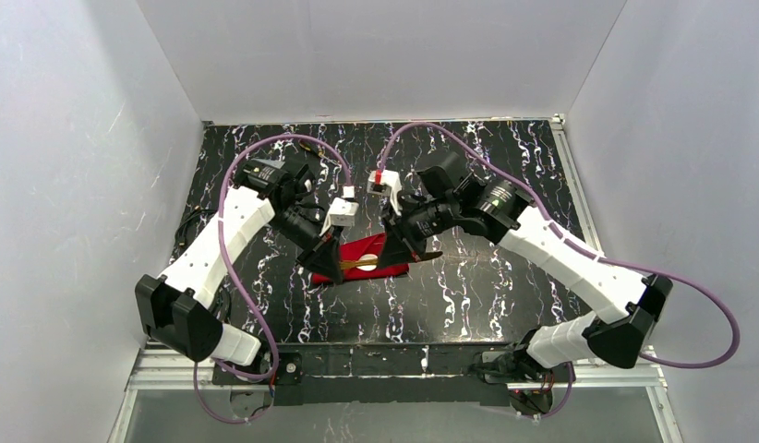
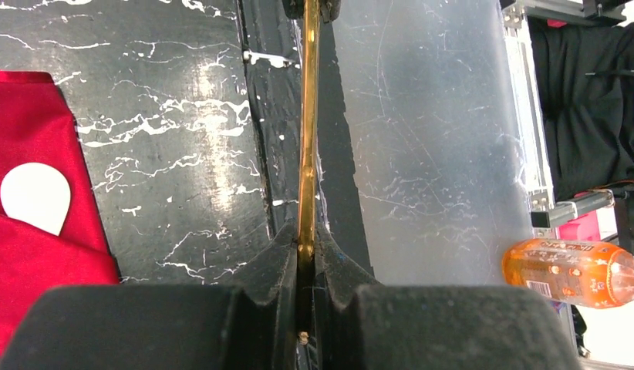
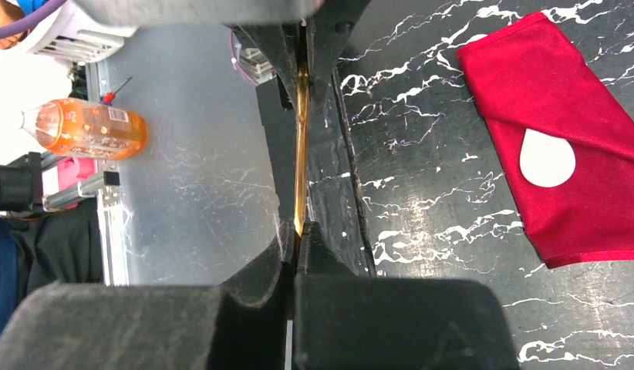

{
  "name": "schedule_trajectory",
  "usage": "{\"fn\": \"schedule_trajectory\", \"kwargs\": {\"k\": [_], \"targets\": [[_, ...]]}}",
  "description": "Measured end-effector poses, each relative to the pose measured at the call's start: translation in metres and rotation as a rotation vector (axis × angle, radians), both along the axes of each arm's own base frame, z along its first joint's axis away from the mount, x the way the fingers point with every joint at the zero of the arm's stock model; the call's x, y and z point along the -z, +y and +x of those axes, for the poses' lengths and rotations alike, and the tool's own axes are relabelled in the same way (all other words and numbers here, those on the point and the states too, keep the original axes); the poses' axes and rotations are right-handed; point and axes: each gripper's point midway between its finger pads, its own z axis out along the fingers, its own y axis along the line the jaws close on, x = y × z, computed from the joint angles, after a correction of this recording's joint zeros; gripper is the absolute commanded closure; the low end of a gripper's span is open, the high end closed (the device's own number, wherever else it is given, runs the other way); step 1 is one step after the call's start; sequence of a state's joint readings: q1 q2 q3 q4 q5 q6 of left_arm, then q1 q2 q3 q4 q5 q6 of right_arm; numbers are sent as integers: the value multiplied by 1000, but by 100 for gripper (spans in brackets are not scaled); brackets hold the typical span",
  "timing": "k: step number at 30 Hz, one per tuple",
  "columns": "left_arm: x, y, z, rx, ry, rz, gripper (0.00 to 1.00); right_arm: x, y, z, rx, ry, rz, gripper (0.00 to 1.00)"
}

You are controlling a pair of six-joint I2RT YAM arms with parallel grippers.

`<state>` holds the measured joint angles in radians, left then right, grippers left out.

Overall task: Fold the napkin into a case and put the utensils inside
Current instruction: Pass from the left arm to the right, then insert the knife into the folded napkin.

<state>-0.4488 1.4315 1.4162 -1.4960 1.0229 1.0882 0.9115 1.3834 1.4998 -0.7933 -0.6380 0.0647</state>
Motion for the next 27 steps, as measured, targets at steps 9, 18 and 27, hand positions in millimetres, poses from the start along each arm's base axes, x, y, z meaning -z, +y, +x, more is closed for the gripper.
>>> {"fn": "schedule_trajectory", "kwargs": {"k": [9, 18, 27], "targets": [[-14, 3, 2, -102, -7, 29, 2, 2, -12, 18, 99, 21, 56, 99], [2, 29, 47, -386, -127, 69, 2, 99, -44, 43, 245, 42, -192, 99], [72, 60, 116, -522, -121, 184, 31, 165, -59, 66, 257, 71, -356, 99]]}}
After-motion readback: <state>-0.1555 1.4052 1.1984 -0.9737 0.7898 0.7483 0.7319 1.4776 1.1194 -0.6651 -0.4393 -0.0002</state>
